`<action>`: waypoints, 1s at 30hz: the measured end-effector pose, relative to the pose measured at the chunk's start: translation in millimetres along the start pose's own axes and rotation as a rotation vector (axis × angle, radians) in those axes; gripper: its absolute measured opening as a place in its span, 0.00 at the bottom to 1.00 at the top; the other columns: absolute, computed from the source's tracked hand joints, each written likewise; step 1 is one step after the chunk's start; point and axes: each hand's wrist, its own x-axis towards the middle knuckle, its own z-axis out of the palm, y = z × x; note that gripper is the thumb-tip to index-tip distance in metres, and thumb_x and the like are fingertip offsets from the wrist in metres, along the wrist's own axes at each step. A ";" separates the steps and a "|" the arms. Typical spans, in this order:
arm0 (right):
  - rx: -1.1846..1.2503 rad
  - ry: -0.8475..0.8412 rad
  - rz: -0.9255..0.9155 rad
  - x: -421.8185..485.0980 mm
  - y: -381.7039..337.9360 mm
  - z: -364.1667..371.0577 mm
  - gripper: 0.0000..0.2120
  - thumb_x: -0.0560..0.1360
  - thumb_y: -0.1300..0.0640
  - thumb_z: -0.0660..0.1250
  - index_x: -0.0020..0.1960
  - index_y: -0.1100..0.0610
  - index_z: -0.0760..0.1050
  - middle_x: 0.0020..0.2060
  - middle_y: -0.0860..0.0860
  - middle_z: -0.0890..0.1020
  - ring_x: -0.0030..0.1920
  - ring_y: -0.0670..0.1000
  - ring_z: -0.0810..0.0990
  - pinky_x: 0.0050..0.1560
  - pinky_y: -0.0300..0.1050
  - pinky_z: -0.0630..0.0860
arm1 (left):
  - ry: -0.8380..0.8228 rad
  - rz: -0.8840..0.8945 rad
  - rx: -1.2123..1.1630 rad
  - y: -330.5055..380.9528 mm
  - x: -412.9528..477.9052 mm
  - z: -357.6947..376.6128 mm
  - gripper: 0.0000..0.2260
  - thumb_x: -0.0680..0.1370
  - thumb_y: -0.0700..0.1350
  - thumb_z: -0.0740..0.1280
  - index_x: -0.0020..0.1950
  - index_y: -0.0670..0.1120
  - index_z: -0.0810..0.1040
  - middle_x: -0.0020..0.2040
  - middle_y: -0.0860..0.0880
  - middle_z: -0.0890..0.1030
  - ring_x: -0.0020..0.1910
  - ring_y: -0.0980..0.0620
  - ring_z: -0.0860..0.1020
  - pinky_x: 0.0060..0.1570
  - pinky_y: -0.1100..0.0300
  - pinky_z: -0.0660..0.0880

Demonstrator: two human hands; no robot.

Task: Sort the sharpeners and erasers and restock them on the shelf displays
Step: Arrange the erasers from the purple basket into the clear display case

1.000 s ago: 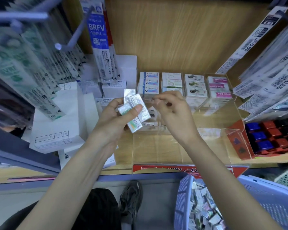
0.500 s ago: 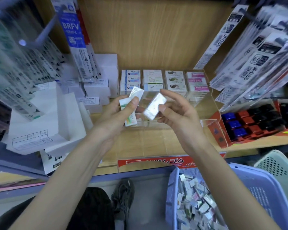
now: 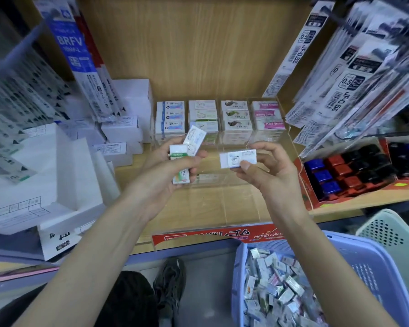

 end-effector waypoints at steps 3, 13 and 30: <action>0.001 0.043 0.012 3.5 2.0 -8.9 0.15 0.71 0.71 0.69 0.51 0.56 0.72 0.45 0.58 0.82 0.44 0.53 0.84 0.47 0.42 0.79 | 0.081 0.095 0.268 -5.4 0.6 2.3 0.17 0.72 0.37 0.70 0.59 0.47 0.74 0.48 0.42 0.83 0.29 0.57 0.72 0.32 0.62 0.73; -0.933 0.053 -0.194 45.9 9.6 -28.9 0.12 0.69 0.53 0.74 0.51 0.50 0.77 0.47 0.46 0.76 0.50 0.46 0.71 0.49 0.39 0.66 | 0.235 0.222 0.362 -3.3 6.3 5.1 0.09 0.75 0.36 0.68 0.46 0.50 0.78 0.30 0.51 0.77 0.22 0.59 0.68 0.24 0.67 0.69; -0.764 -0.201 -0.347 36.7 -5.7 -3.6 0.18 0.76 0.58 0.68 0.65 0.52 0.74 0.54 0.47 0.73 0.58 0.43 0.72 0.60 0.32 0.66 | 0.141 0.195 0.323 -6.3 6.8 10.9 0.08 0.72 0.39 0.71 0.49 0.48 0.78 0.35 0.56 0.82 0.26 0.58 0.71 0.30 0.66 0.74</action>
